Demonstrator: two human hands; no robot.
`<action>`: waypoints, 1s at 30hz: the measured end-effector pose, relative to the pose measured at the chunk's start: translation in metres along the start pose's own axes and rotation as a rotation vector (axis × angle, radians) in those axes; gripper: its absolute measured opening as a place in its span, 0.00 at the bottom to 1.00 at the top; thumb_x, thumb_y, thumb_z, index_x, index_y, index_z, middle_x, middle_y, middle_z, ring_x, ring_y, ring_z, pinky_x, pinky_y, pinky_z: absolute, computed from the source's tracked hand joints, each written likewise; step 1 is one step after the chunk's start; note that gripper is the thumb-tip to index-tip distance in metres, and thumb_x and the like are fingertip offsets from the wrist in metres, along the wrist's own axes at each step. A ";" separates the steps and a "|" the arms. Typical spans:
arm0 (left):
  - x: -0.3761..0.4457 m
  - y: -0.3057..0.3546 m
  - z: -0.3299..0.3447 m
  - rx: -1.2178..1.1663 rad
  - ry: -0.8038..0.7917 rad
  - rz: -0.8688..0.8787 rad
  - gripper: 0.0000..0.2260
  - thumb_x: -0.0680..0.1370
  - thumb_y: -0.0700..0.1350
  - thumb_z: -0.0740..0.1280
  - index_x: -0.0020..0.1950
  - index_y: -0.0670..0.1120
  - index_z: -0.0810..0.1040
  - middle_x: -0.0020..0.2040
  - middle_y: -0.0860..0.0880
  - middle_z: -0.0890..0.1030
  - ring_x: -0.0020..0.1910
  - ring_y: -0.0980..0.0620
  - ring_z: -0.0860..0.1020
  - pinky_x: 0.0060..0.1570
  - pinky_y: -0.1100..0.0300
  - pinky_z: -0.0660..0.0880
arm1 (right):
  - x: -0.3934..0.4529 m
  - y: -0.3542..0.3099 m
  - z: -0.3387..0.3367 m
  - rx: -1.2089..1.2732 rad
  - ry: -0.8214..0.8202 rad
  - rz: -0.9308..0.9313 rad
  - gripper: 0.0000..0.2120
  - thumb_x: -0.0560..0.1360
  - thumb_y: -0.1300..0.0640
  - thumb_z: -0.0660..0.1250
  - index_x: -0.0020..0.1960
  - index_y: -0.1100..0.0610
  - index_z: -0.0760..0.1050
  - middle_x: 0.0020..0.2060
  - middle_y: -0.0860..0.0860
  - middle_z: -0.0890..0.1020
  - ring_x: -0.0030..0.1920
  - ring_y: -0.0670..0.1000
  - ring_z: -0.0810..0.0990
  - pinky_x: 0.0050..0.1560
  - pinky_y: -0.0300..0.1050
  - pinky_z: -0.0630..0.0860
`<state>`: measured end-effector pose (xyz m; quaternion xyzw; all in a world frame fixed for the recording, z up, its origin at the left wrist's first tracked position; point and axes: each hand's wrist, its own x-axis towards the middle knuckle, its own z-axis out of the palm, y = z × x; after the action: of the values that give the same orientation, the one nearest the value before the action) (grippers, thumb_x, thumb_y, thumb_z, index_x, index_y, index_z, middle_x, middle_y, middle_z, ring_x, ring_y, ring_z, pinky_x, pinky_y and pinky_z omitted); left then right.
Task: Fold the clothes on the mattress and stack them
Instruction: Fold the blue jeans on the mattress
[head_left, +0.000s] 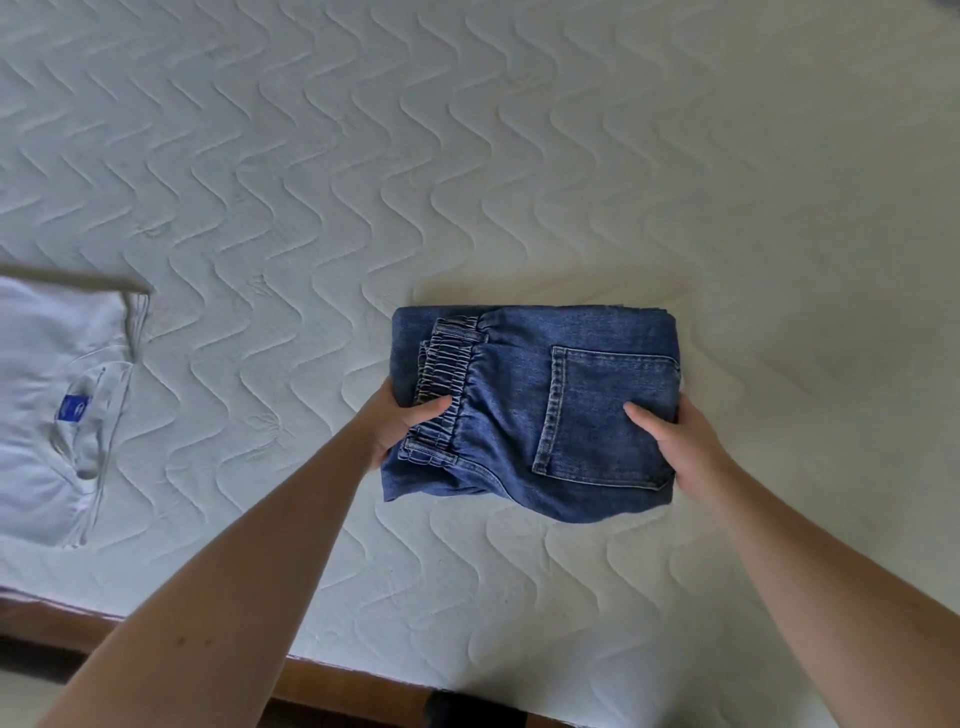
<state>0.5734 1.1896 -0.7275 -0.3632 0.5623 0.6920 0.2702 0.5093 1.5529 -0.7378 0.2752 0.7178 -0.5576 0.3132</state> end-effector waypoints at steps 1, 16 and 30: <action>-0.001 -0.003 0.002 -0.003 0.018 0.029 0.33 0.65 0.45 0.82 0.66 0.49 0.73 0.57 0.44 0.83 0.56 0.41 0.82 0.56 0.40 0.78 | -0.001 0.002 0.002 -0.012 0.022 -0.015 0.27 0.68 0.46 0.77 0.64 0.47 0.73 0.55 0.46 0.82 0.54 0.51 0.82 0.55 0.53 0.79; -0.053 -0.012 0.009 0.264 0.283 0.314 0.40 0.65 0.56 0.80 0.71 0.63 0.61 0.64 0.60 0.76 0.62 0.56 0.76 0.62 0.51 0.74 | -0.061 -0.026 0.010 -0.013 0.050 -0.152 0.09 0.74 0.51 0.73 0.51 0.40 0.77 0.51 0.44 0.83 0.50 0.48 0.82 0.46 0.45 0.79; -0.189 -0.006 0.015 0.306 0.277 0.148 0.32 0.63 0.60 0.79 0.63 0.50 0.74 0.53 0.51 0.83 0.51 0.49 0.82 0.54 0.46 0.79 | -0.216 -0.041 -0.012 0.016 0.078 -0.133 0.11 0.75 0.53 0.72 0.49 0.36 0.78 0.46 0.39 0.84 0.48 0.44 0.83 0.43 0.43 0.79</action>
<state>0.6867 1.2121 -0.5775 -0.3673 0.7179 0.5598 0.1908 0.6174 1.5457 -0.5465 0.2507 0.7418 -0.5716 0.2452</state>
